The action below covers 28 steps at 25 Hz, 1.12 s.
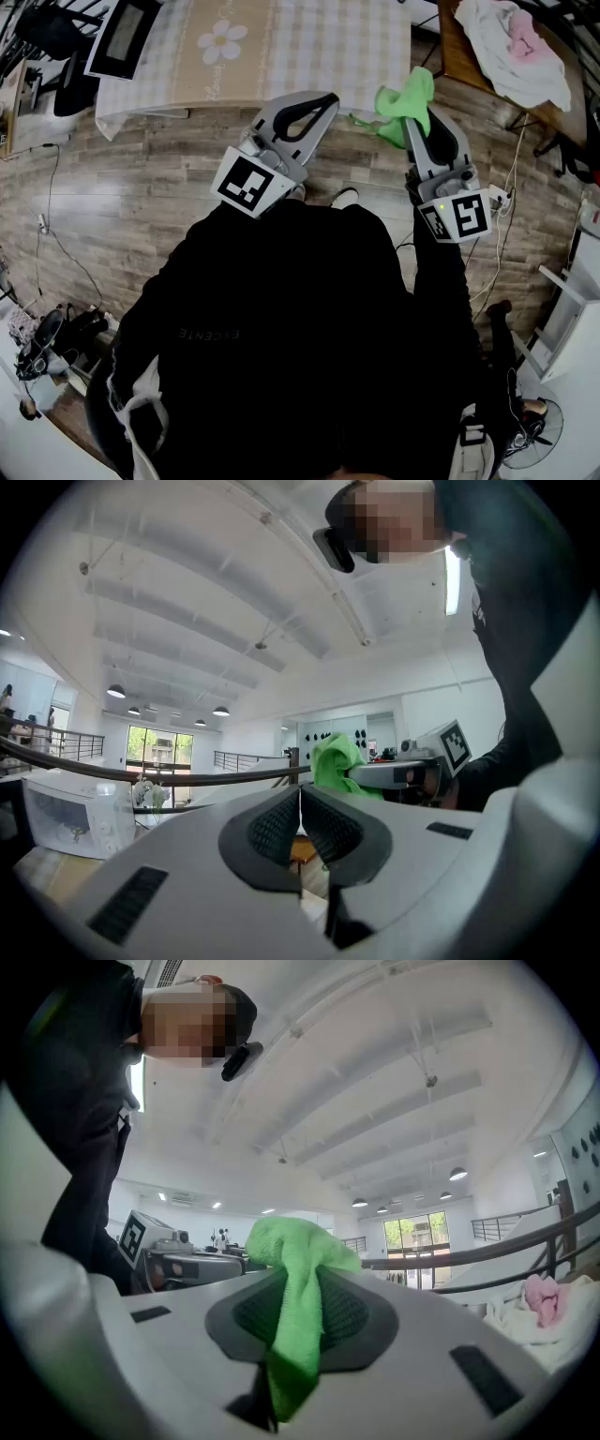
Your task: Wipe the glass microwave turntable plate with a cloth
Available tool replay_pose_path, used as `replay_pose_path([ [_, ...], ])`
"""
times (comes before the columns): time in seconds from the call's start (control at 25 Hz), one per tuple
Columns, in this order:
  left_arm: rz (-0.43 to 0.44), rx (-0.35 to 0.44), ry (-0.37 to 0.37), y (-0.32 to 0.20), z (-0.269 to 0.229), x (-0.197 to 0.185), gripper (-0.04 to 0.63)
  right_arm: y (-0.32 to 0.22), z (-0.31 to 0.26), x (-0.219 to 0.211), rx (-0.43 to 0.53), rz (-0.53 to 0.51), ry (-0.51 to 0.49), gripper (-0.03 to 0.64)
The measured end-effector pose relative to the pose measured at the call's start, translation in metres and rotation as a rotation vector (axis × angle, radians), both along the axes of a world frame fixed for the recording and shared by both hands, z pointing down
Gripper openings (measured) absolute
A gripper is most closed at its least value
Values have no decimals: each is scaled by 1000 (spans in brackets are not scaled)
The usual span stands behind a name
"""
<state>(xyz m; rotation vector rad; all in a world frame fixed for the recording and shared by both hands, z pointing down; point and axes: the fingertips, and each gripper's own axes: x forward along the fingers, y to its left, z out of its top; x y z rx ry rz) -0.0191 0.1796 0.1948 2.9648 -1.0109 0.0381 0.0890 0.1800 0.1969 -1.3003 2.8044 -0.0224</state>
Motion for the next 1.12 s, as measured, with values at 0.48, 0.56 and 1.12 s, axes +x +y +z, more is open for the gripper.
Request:
replay_pose_path([
  [0.48, -44, 9, -26, 31, 4, 26, 21, 28, 3, 20, 2, -31, -8, 83],
  [0.56, -50, 11, -29, 36, 5, 29, 21, 31, 4, 26, -6, -29, -17, 86],
  [1.12, -90, 56, -38, 43, 1, 52, 21, 43, 10, 55, -12, -60, -20, 89],
])
